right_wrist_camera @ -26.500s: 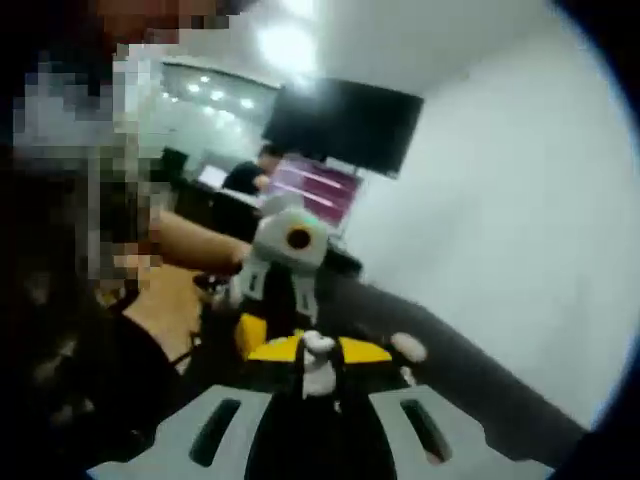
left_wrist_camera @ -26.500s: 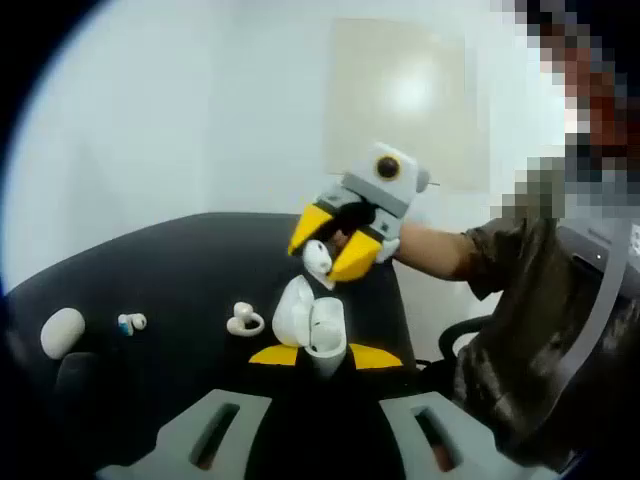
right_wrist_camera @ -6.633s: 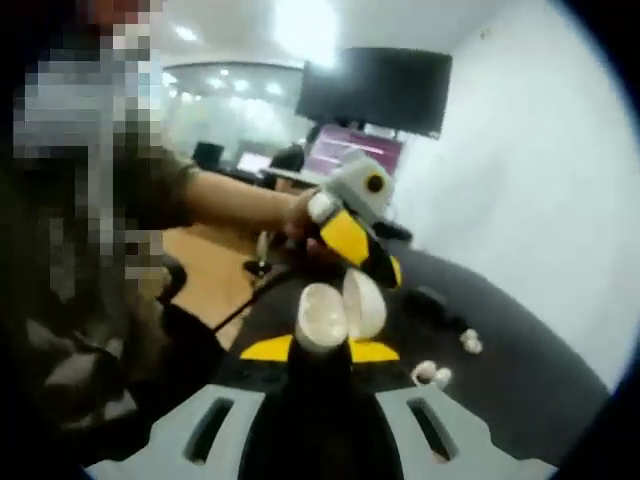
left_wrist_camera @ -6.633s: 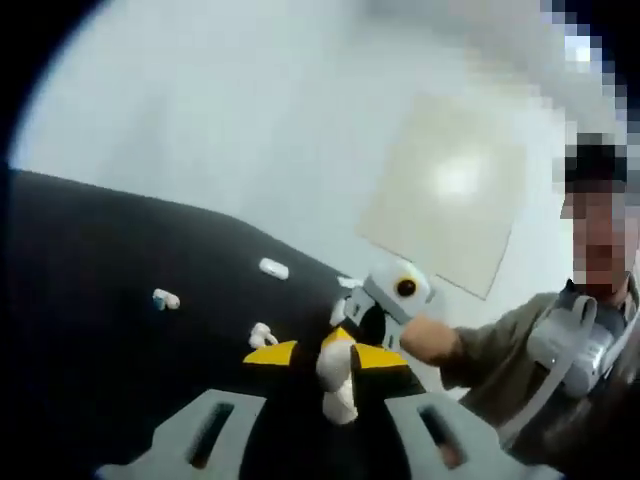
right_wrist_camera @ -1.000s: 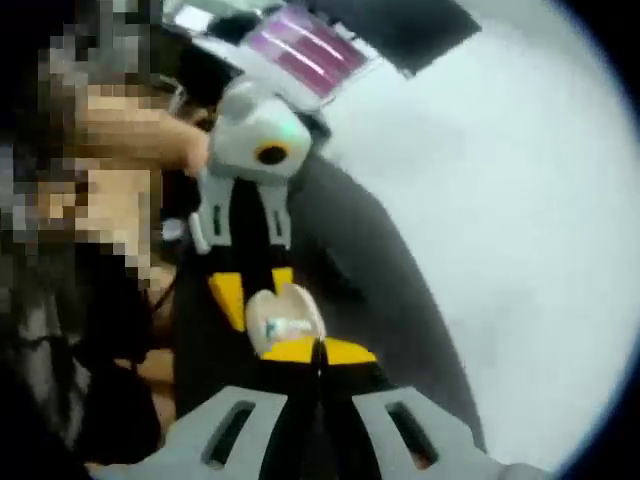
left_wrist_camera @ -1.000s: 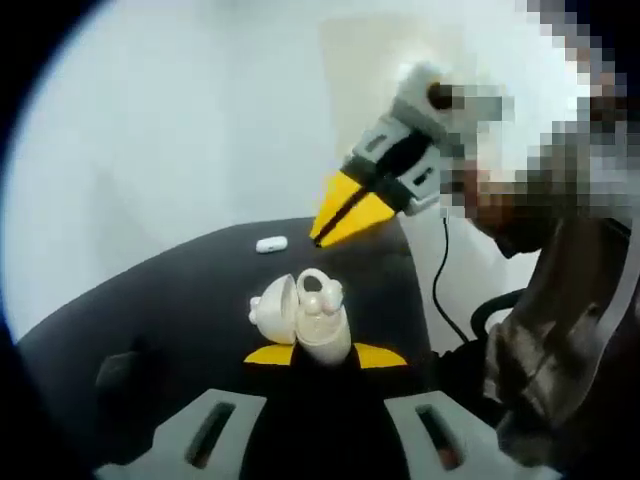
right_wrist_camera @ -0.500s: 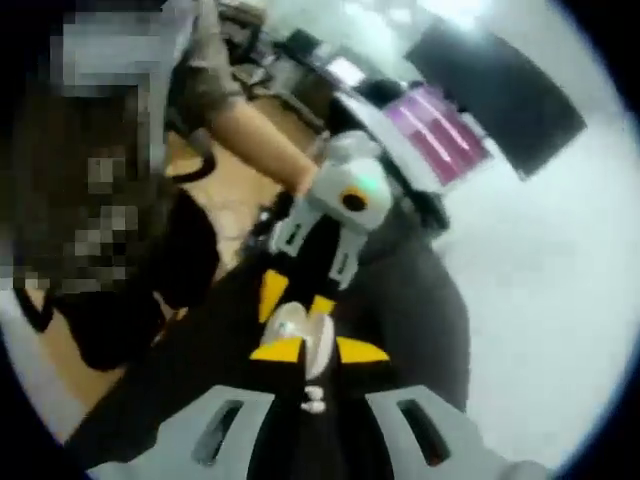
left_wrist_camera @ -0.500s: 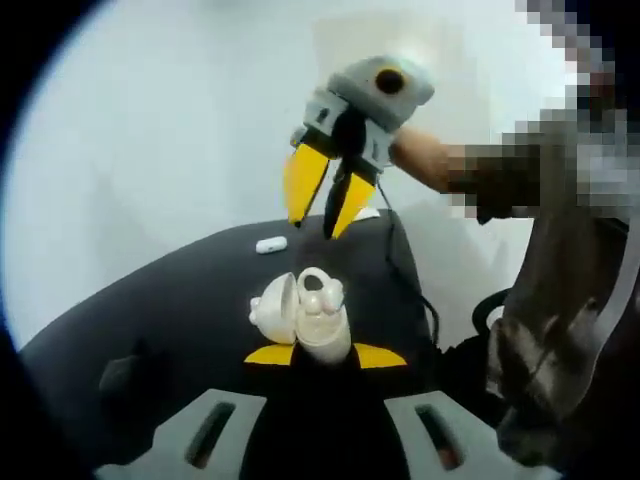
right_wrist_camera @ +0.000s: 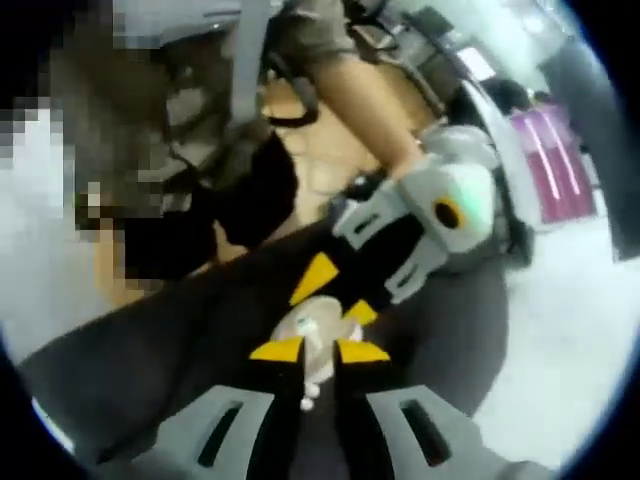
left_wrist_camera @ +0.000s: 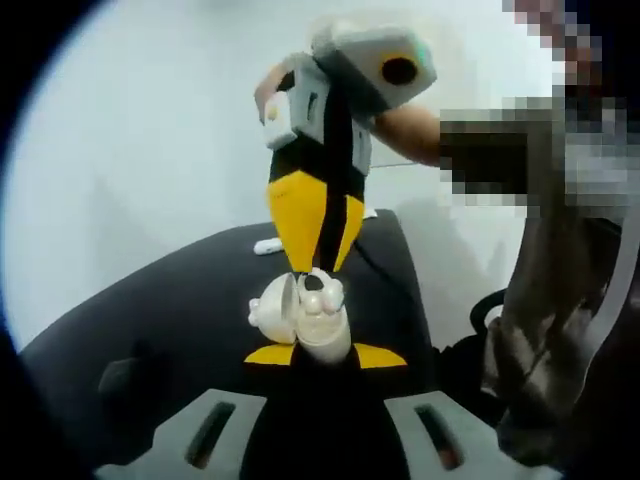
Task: Pick up three earphones and place each one into its charging case using tactile feedback, ensure that each earphone is properly inserted and securely positioned inside the case.
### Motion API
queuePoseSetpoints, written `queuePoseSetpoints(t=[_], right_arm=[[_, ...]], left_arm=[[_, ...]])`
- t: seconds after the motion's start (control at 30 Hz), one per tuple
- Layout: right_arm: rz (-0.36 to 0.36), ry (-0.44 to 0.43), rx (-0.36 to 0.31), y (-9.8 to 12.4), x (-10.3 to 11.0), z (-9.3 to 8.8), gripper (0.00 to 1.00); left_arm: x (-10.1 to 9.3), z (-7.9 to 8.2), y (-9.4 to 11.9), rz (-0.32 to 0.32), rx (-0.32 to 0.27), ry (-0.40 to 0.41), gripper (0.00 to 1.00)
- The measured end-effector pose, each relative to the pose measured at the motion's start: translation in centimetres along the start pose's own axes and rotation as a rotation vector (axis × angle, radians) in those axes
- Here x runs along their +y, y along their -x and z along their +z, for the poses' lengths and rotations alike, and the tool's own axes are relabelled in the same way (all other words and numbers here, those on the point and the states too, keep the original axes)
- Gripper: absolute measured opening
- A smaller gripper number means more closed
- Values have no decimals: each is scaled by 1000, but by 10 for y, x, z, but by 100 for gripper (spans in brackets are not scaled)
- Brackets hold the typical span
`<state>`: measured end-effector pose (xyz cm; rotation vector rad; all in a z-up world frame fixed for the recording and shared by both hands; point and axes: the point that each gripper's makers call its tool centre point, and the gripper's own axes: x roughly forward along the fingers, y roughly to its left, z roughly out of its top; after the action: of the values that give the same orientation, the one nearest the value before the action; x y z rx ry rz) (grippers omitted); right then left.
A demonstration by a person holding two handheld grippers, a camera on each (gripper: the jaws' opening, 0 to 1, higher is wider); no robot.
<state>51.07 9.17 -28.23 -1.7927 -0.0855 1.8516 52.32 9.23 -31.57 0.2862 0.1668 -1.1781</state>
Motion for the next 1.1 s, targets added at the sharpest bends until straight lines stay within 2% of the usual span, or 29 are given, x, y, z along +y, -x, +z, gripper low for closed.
queuePoseSetpoints(t=[0.1, 0.2, 0.3, 0.33, 0.4, 0.6, 0.67, 0.77, 0.87, 0.93, 0.97, 1.03, 1.1], right_arm=[[-8, -108, -41, 0, -1, 1, 6], [-2, -168, -40, 2, 1, -3, 6], [13, -351, -47, 4, 2, -7, 6], [2, -364, -61, 5, 0, -7, 6], [-6, -367, -49, 5, 2, -8, 6], [-58, -542, -16, 8, 2, -12, 6], [-85, -574, -4, 9, 1, -14, 6], [-131, -656, -33, 9, -2, -12, 6], [-179, -688, -19, 8, 0, -19, 6], [-211, -757, -69, 11, -1, -15, 6], [-229, -777, -69, 12, -1, -17, 6], [-257, -769, -40, 13, 2, -23, 5], [-279, -756, -41, 14, 4, -22, 5]], left_arm=[[0, 0, 0, -2, 4, 4, 17], [-1, 0, -1, -1, 1, 2, 17], [0, 0, -2, -3, 2, 13, 17], [0, 0, -2, -3, 2, 13, 17], [0, 0, -2, 0, 4, 12, 17], [0, 0, -2, 8, 2, -1, 17], [1, 0, -2, 10, 1, -3, 17], [2, 0, -2, 18, 5, 0, 17], [2, 0, -2, 18, 10, 1, 16], [3, 0, -2, 21, 11, 1, 16], [3, 0, -2, 21, 11, -1, 16], [4, 2, -2, 27, 0, -7, 16], [5, 4, -1, 31, -8, -4, 16]])
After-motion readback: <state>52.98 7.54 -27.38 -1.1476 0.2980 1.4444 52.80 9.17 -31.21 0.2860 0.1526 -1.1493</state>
